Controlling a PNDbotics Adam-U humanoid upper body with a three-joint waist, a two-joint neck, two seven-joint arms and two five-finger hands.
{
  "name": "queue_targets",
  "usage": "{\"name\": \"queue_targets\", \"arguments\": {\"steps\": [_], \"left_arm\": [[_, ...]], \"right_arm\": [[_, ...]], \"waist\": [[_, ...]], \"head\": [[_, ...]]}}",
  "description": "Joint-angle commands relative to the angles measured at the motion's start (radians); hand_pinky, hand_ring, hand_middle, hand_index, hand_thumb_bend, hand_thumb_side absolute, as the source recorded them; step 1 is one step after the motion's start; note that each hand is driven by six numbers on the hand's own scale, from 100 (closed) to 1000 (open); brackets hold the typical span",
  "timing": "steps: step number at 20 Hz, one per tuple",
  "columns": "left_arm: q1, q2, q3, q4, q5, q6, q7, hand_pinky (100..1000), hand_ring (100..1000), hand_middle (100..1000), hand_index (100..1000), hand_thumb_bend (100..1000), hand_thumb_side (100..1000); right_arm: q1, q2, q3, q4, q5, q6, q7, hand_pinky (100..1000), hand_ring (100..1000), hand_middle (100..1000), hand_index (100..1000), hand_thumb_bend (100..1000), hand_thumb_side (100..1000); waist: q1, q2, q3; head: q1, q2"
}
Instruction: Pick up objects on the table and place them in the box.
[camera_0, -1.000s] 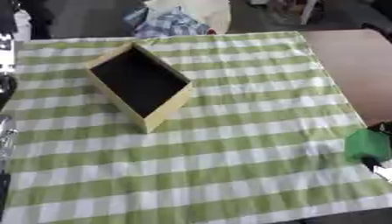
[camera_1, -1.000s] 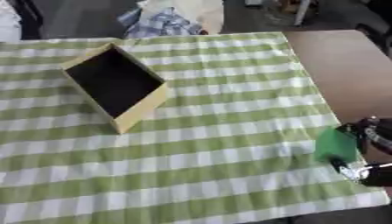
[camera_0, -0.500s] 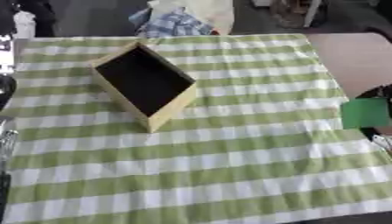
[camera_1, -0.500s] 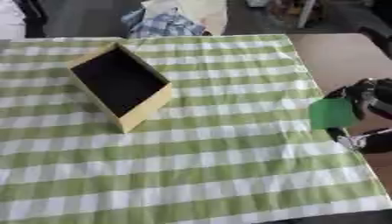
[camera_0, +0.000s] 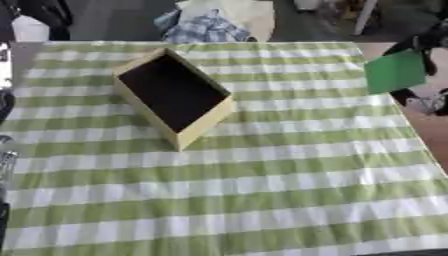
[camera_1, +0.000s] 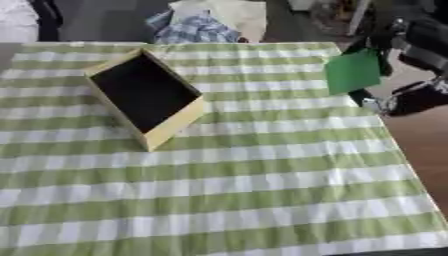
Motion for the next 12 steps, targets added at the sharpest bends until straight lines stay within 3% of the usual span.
{"name": "queue_targets", "arguments": {"steps": [1, 7, 12], "left_arm": [[-0.010, 0.000, -0.002, -0.014, 0.005, 0.000, -0.006, 528, 605, 572, 728, 100, 565], [-0.012, -0.004, -0.005, -0.014, 0.012, 0.001, -0.011, 527, 604, 572, 727, 100, 565], [-0.020, -0.009, -0.007, -0.014, 0.016, -0.001, -0.013, 528, 605, 573, 727, 100, 565]], "right_arm": [[-0.094, -0.012, 0.026, 0.040, -0.022, -0.006, 0.038, 547, 404, 264, 558, 100, 192], [-0.312, 0.089, 0.101, 0.174, -0.054, -0.032, 0.128, 516, 399, 261, 558, 100, 231], [-0.466, 0.212, 0.137, 0.290, -0.060, -0.051, 0.198, 499, 394, 257, 557, 100, 238]], "waist": [[-0.001, -0.019, 0.005], [-0.003, -0.020, 0.022], [-0.001, -0.016, 0.038]], "head": [[-0.007, -0.012], [-0.013, -0.009], [-0.017, -0.009]]}}
